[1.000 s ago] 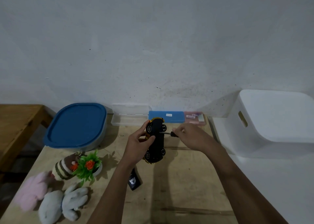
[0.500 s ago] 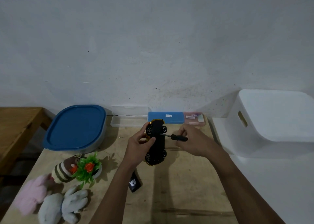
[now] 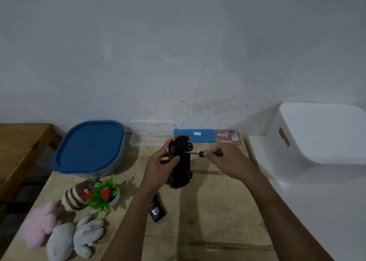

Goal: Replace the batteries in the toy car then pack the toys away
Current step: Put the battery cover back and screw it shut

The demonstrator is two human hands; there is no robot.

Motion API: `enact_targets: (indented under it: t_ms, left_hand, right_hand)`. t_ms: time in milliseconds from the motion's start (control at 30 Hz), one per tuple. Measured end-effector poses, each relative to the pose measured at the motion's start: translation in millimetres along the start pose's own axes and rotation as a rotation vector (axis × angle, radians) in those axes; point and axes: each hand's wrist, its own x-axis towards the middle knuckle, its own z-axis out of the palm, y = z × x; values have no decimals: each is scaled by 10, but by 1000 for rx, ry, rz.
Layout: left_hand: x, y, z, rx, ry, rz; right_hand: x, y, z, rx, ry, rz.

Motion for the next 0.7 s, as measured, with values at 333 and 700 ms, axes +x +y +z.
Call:
enact_targets:
  t_ms: [333,700]
  left_hand:
    - [3,0,-16,5,7,12]
    - [7,16,-62,2,51,19]
  right_hand:
    - [-11,-21,36,-35,-17,-1]
    - [12,-44,115,-49,14,11]
